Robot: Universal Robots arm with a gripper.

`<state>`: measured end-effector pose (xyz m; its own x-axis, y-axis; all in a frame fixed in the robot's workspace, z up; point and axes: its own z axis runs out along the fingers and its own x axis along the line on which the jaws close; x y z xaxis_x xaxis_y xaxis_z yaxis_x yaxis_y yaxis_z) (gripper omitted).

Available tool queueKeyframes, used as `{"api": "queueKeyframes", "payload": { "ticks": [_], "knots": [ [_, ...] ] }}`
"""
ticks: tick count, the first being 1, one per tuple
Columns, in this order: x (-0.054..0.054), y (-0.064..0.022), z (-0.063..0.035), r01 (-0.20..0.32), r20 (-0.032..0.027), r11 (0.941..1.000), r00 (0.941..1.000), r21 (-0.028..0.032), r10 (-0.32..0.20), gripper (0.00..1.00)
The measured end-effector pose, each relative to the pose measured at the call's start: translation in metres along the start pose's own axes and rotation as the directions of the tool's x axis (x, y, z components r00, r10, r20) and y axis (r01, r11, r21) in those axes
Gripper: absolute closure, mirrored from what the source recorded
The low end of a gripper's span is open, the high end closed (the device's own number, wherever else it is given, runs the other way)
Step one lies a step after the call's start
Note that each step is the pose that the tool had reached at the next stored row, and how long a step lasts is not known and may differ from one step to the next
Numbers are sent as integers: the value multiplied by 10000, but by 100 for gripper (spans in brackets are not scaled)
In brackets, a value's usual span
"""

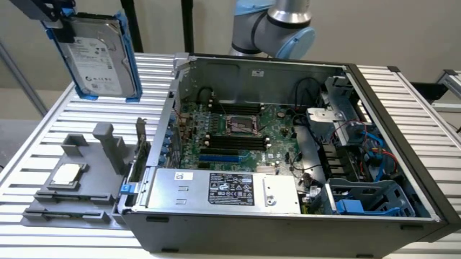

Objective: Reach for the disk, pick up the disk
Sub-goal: 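Pick up the disk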

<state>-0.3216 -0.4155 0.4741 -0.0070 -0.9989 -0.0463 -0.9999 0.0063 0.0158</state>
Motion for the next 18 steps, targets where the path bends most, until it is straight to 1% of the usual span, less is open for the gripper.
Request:
{"api": "queueKeyframes", "payload": {
  "ticks": [6,10,13,16,18],
  "knots": [
    [38,-272,-256,2,52,10000,10000,-4,-2,67],
    [67,-451,-399,2,72,10000,10000,-9,-2,67],
    [92,-588,-458,1,91,10000,10000,-9,-1,67],
    [122,-725,-468,2,106,10000,9999,-10,-2,67],
    [144,-816,-472,2,105,10000,9999,-11,-2,67]
  ]
}}
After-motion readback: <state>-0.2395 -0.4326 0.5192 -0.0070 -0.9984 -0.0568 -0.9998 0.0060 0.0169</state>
